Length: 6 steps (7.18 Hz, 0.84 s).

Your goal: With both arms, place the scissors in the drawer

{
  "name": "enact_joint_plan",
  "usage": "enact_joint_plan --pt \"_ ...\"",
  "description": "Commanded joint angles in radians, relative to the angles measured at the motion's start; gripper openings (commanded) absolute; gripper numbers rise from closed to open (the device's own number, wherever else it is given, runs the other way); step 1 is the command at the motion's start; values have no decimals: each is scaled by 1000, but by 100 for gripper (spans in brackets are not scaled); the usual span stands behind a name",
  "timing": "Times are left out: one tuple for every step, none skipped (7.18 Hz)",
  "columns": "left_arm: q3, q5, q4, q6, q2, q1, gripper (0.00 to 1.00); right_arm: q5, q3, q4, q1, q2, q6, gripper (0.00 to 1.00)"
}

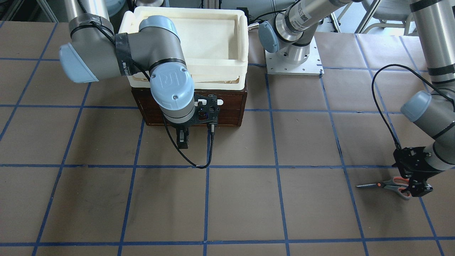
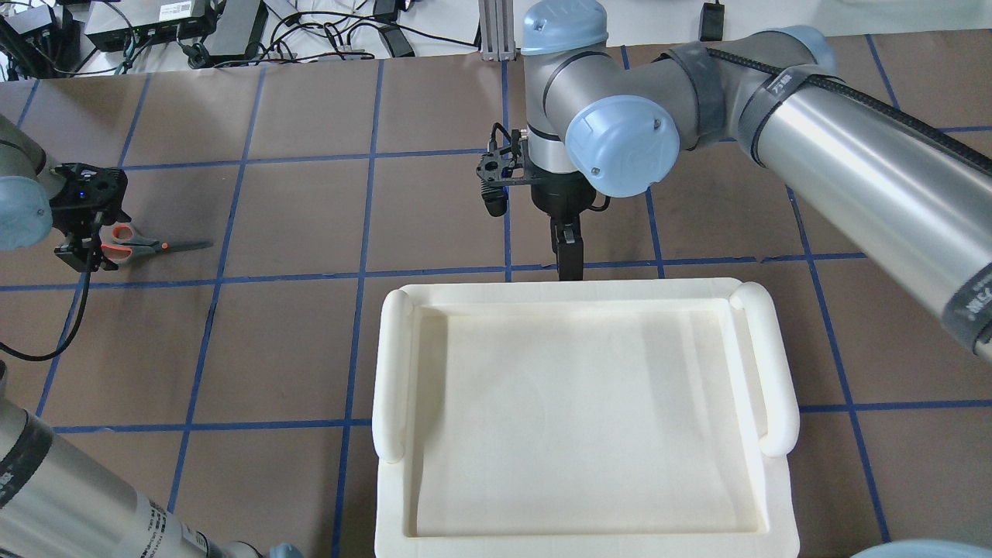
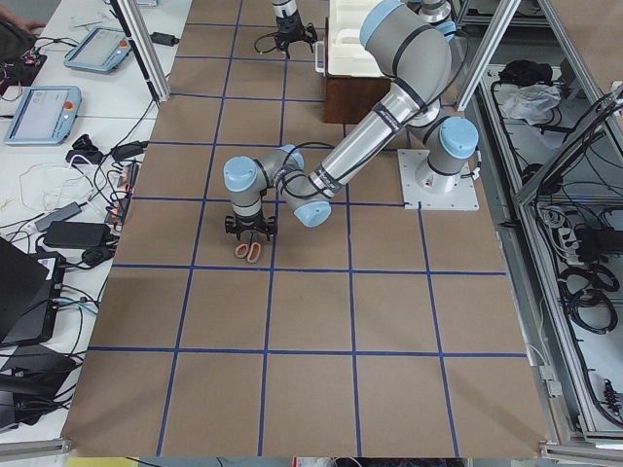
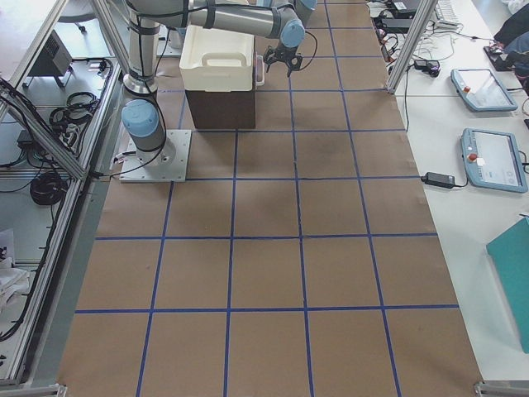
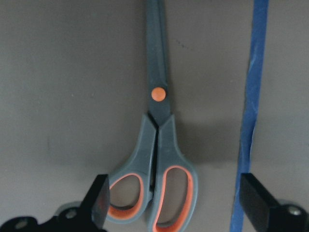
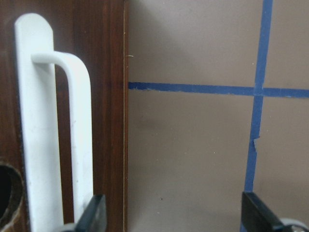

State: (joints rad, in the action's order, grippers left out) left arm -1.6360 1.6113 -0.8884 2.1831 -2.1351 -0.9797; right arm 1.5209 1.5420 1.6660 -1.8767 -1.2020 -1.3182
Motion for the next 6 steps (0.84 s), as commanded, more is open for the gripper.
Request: enact_joint_plan --pt "-2 -34 37 50 -20 -2 94 -4 10 24 -22 1 11 99" --pt "1 -40 43 40 -20 -10 94 8 10 17 -24 -10 20 98" --pt "-2 -88 36 41 -22 -13 91 8 10 15 -24 -10 25 97" --pt "-2 -106 34 50 -29 -13 91 10 10 6 -25 -17 49 97" --pt "-2 -103 35 35 -42 -13 91 10 10 -24 -25 -25 53 96" --pt "-1 -93 35 41 -46 -13 91 -1 4 -28 -25 -33 53 96"
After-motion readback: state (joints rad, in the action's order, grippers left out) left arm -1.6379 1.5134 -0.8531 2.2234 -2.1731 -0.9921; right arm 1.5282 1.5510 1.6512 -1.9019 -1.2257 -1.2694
